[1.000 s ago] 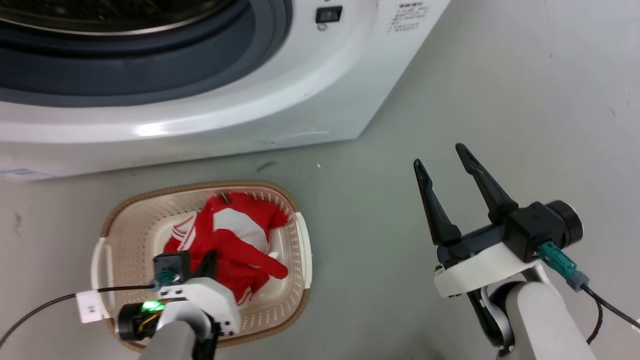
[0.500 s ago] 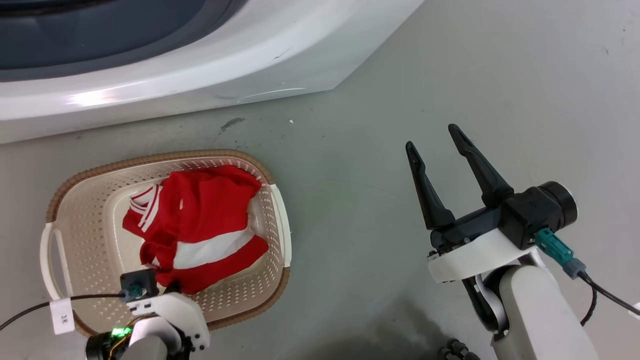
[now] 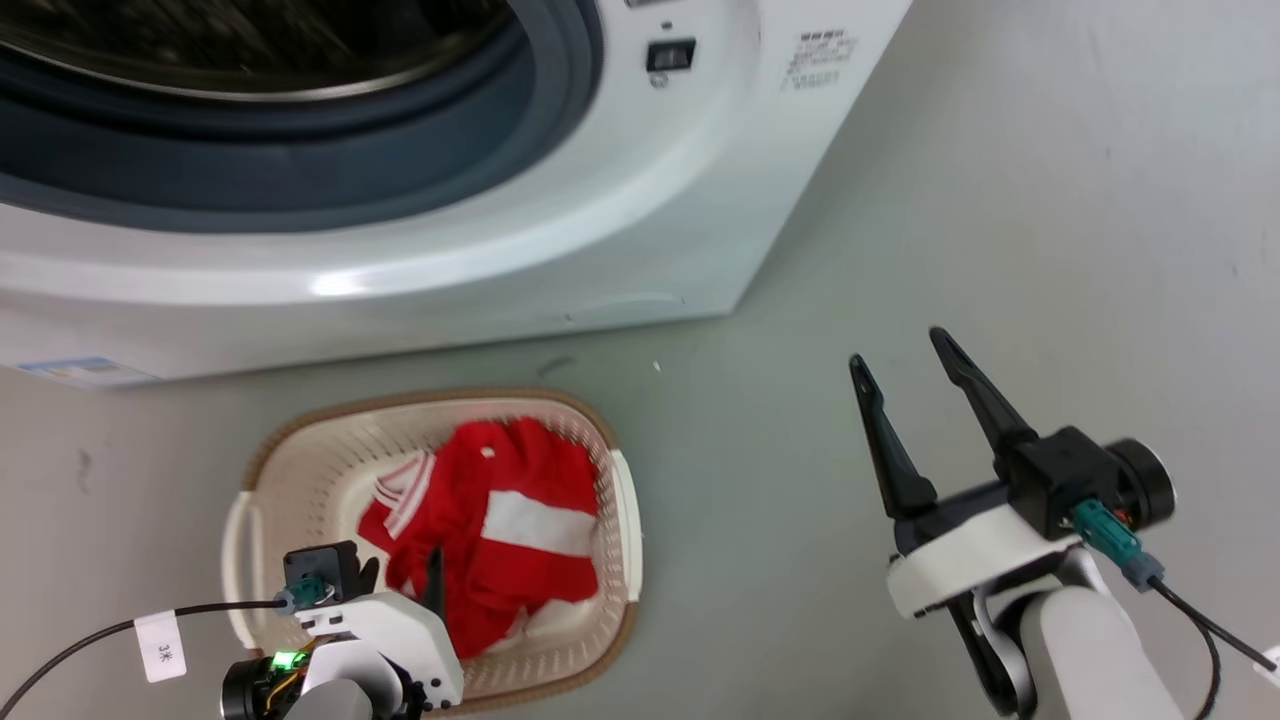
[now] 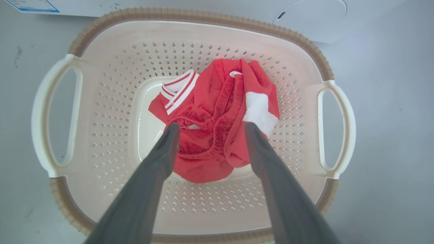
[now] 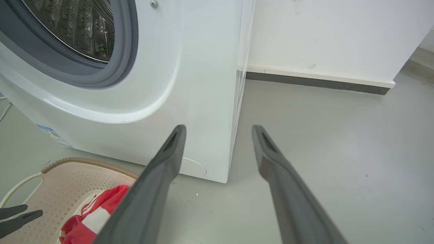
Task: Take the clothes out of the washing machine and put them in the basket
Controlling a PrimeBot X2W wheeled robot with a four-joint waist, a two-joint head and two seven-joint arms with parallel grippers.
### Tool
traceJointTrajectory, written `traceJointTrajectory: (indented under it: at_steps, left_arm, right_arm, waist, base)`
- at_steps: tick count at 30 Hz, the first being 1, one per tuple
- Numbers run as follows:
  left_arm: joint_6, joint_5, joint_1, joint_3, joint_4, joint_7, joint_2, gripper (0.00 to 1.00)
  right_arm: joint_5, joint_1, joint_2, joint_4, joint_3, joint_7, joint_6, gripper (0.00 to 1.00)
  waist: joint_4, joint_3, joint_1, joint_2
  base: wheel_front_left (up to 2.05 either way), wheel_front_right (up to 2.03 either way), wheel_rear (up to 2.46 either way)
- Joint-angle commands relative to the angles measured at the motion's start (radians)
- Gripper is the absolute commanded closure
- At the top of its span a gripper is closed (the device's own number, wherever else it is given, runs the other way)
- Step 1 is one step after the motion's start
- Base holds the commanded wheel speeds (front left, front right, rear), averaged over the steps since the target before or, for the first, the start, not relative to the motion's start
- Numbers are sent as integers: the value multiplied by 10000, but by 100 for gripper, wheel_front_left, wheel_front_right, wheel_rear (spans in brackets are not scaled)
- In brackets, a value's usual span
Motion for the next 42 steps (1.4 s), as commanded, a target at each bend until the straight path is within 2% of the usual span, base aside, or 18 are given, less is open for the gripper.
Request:
traceJointTrajectory:
  at_steps: [1,12,25,29,34,42]
  left_arm:
    - [-62,118,252,19,-225,-24,-60,0]
    - [-39,920,1087,42,-2446,-24,-268,0]
    - [50,2140,2403,15,-7468,-25,-344,0]
    - [97,2451,2945,-111,-8600,-25,-334,0]
    - [241,2593,3507,-162,-9298,-25,-285,0]
    - [345,2442,4110,-119,-9260,17,-212,0]
  right_arm:
    - [-31,312,-5,-42,-125,86,-10,0]
    - [-312,1752,0,-572,-827,749,-9,0]
    - [-369,2692,3,-1159,-1346,1179,-9,0]
    - [-344,2924,2,-1202,-1607,1225,-11,0]
    - [-375,3120,2,-1342,-1873,1286,-9,0]
    - [-369,3249,2,-1426,-1947,1316,-9,0]
  waist:
    - [621,-1234,-1,0]
    - [1373,-3335,-1,0]
    - [1679,-4264,-1,0]
    - [1750,-4634,-1,0]
    - [1811,-4871,-1,0]
    - [1925,-4993,-1,0]
  base:
    - [0,0,0]
    - [0,0,0]
    - [0,0,0]
    - [0,0,0]
    - [0,0,0]
    - [0,0,0]
